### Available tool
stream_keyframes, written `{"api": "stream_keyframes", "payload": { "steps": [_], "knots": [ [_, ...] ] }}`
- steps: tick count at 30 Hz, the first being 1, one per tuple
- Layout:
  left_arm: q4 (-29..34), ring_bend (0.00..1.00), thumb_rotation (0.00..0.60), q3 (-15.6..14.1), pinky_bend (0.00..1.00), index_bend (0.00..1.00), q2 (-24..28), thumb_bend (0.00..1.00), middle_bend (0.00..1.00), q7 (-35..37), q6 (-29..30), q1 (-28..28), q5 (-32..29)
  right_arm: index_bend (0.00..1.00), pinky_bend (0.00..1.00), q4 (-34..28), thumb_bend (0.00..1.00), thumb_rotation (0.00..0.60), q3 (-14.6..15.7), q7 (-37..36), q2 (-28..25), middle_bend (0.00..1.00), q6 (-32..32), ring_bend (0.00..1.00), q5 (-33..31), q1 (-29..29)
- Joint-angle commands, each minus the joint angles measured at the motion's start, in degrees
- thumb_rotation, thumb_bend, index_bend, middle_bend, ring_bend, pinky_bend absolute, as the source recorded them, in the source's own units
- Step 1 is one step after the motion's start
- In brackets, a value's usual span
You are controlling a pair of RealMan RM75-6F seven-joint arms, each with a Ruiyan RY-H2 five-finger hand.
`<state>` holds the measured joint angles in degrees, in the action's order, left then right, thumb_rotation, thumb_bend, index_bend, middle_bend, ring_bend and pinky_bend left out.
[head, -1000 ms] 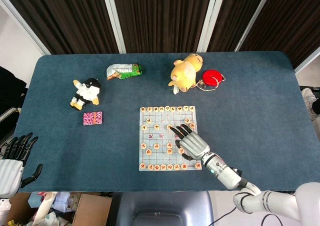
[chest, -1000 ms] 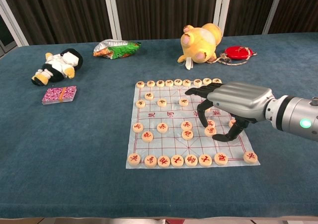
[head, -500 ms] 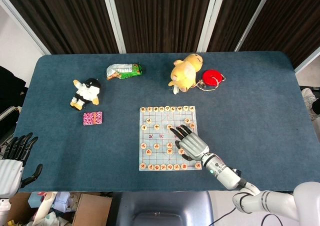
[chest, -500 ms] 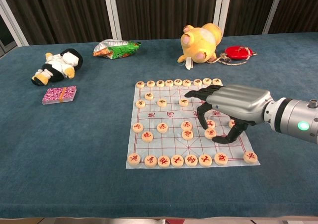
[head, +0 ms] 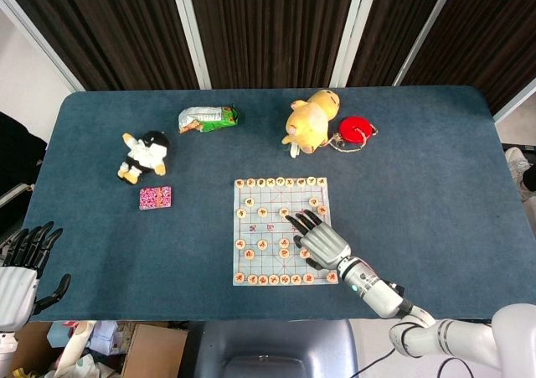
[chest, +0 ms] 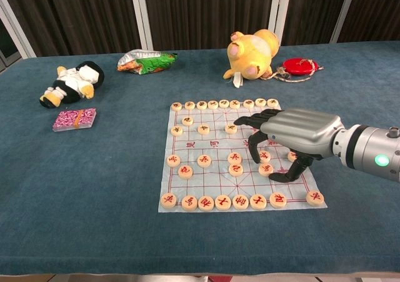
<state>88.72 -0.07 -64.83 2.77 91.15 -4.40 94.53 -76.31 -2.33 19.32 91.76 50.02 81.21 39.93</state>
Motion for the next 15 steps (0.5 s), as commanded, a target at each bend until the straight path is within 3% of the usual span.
{"api": "stream_keyframes", "payload": {
  "steps": [1,7,10,15],
  "knots": [
    [0.00,0.00,0.600,0.01,0.04,0.00,0.00,0.37,0.00,0.01,-0.01,-0.01,-0.01,0.54,0.00,-0.04,0.44,0.600,0.01,0.06,-0.01,0.10,0.02,0.00,-0.05,0.00],
    [-0.02,0.00,0.600,0.05,0.04,0.00,0.02,0.37,0.00,0.13,0.09,0.00,0.04,0.50,0.00,-1.81,0.44,0.600,0.42,-0.77,-1.45,0.10,2.08,0.00,1.05,-0.76],
    [-0.09,0.00,0.600,0.06,0.04,0.00,-0.01,0.37,0.00,0.02,0.19,0.03,0.09,0.43,0.00,-4.42,0.44,0.600,0.98,-1.86,-3.53,0.10,5.68,0.00,3.02,-2.23],
    [-0.03,0.00,0.600,0.09,0.04,0.00,-0.22,0.37,0.00,-0.49,0.19,0.04,0.08,0.17,0.00,-13.17,0.44,0.600,3.26,0.88,-11.29,0.04,15.28,0.00,5.47,-8.12]
  ]
}}
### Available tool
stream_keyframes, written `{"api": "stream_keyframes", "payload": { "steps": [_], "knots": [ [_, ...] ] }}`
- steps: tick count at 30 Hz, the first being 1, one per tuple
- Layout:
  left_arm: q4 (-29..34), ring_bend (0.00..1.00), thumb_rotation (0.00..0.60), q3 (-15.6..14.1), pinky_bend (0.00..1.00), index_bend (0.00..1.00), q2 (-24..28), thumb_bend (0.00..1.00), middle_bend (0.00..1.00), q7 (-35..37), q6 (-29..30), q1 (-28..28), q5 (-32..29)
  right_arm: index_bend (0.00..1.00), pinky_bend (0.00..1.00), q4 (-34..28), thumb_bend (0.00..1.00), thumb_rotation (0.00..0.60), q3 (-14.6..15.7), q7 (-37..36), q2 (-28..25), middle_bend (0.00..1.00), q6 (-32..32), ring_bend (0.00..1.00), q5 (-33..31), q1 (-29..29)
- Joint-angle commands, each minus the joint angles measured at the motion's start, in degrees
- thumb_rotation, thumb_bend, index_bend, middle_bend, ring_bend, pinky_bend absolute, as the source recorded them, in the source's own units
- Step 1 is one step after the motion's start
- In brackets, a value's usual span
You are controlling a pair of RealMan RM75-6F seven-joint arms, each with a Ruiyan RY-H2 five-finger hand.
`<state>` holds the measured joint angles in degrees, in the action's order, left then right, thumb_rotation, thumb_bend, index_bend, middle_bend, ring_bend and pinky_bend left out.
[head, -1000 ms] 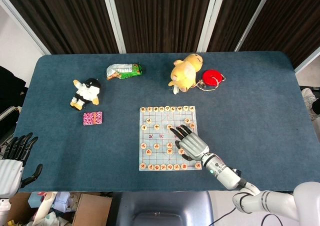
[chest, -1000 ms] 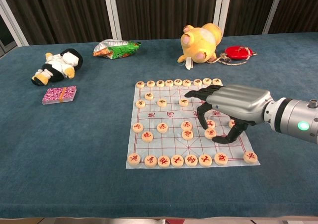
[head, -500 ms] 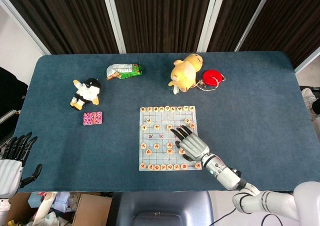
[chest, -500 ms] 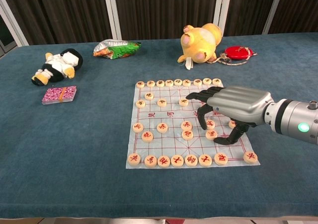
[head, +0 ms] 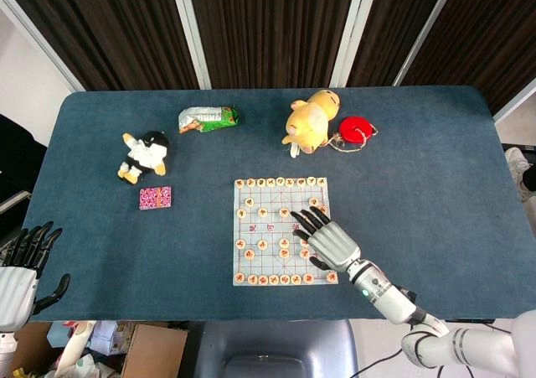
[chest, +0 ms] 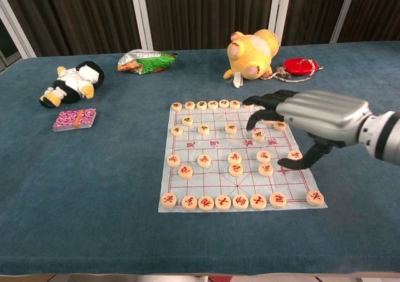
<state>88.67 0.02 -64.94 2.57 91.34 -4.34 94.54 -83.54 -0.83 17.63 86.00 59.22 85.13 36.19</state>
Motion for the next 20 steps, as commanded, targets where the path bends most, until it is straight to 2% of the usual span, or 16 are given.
{"api": "stream_keyframes", "payload": {
  "steps": [1,3,5,8,10,13,20],
  "knots": [
    [-0.04,0.00,0.600,-0.03,0.04,0.00,-0.22,0.37,0.00,-0.67,-0.01,-0.04,0.21,0.10,0.00,-8.28,0.43,0.600,2.18,4.86,-7.45,0.02,7.87,0.00,0.89,-5.95],
    [-0.11,0.00,0.600,-0.15,0.04,0.00,-0.47,0.37,0.00,-1.32,-0.08,-0.06,0.44,0.01,0.00,-13.78,0.40,0.600,2.90,8.95,-11.39,0.00,13.45,0.00,-0.55,-10.18],
    [-0.13,0.00,0.600,-0.15,0.04,0.00,-0.56,0.36,0.00,-1.71,-0.07,-0.01,0.39,0.00,0.00,-16.84,0.39,0.600,3.53,9.71,-13.69,0.00,18.86,0.00,-1.14,-14.11],
    [-0.12,0.00,0.600,-0.12,0.04,0.00,-0.53,0.36,0.00,-1.91,-0.18,-0.07,0.35,0.00,0.00,-16.64,0.39,0.600,4.31,5.37,-14.77,0.00,27.54,0.00,-2.50,-21.16],
    [-0.19,0.00,0.600,-0.11,0.04,0.00,-0.52,0.37,0.00,-1.91,-0.38,-0.17,0.30,0.00,0.00,-14.83,0.37,0.600,4.25,2.42,-14.53,0.00,30.68,0.00,-3.44,-24.09],
    [-0.28,0.00,0.600,0.01,0.04,0.00,-0.72,0.37,0.00,-2.24,-0.97,-0.43,-0.03,0.00,0.00,-12.83,0.32,0.600,4.06,1.31,-14.64,0.00,32.48,0.00,-3.58,-26.20],
    [-0.22,0.00,0.600,0.14,0.04,0.00,-1.34,0.37,0.00,-4.15,-2.20,-0.83,-0.84,0.00,0.00,-12.40,0.32,0.600,3.81,-0.52,-14.98,0.00,32.40,0.00,-0.67,-27.33]
  ]
}}
